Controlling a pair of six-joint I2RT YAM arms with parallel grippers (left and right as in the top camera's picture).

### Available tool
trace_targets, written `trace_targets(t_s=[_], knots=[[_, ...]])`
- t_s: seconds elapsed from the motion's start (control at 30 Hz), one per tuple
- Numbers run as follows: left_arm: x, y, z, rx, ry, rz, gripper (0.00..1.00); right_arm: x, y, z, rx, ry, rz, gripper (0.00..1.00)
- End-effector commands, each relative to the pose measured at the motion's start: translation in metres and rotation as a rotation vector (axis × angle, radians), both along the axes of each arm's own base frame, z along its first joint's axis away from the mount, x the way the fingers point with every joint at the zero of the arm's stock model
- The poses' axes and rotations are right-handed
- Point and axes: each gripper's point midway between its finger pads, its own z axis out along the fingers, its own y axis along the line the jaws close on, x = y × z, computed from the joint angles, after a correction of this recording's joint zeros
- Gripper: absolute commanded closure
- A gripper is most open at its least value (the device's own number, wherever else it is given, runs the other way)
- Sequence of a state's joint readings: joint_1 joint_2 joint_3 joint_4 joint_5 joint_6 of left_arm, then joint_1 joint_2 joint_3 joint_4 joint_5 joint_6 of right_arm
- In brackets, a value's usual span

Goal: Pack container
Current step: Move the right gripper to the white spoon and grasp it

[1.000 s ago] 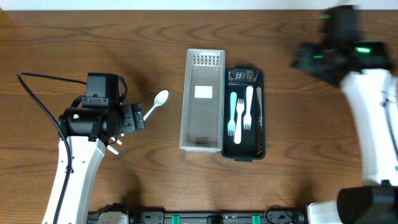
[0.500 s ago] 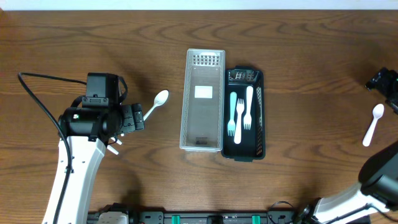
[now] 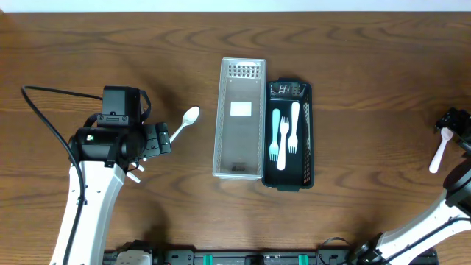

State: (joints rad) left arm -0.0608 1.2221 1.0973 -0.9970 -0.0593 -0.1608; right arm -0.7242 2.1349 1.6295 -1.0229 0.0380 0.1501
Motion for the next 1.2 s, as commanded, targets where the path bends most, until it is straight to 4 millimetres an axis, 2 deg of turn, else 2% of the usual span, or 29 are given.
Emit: trace_targets(t_s=[0.0,0.17,0.33,0.4,0.5,0.63,0.73,0.87,1.0,1.1,1.17], knots=[[0.002,-0.001,0.004,-0.003,-0.009,0.006,0.02,-0.008,-0.002,-0.019,0.038,0.027,-0.004,0.06],[0.002,-0.001,0.004,-0.003,-0.009,0.006,0.02,-0.009,0.001,-0.036,0.066,0.042,-0.004,0.07],[0.002,-0.001,0.004,-0.003,-0.009,0.006,0.02,-0.006,-0.002,-0.038,0.057,0.033,-0.004,0.12],[0.002,-0.001,0.004,-0.003,-0.009,0.006,0.02,-0.006,-0.002,-0.038,0.057,0.033,-0.004,0.17],[0.002,-0.001,0.004,-0.003,-0.009,0.006,0.02,-0.006,-0.002,-0.038,0.057,0.033,-0.005,0.32],[0.002,-0.001,0.004,-0.003,-0.009,0.006,0.02,-0.006,-0.002,-0.038,0.058,0.033,-0.005,0.61],[0.002,-0.001,0.004,-0.003,-0.009,0.006,0.02,-0.006,-0.002,-0.038,0.057,0.032,-0.028,0.74],[0.002,-0.001,0.004,-0.003,-0.009,0.006,0.02,-0.006,-0.001,-0.038,0.06,0.033,-0.085,0.85],[0.002,-0.001,0.004,-0.003,-0.009,0.006,0.02,-0.007,0.011,-0.035,0.101,0.038,-0.09,0.91],[0.002,-0.001,0.004,-0.003,-0.009,0.006,0.03,0.001,0.024,-0.02,0.118,0.013,-0.07,0.91],[0.002,-0.001,0.004,-0.003,-0.009,0.006,0.02,0.014,0.035,-0.002,0.118,-0.036,-0.038,0.91]])
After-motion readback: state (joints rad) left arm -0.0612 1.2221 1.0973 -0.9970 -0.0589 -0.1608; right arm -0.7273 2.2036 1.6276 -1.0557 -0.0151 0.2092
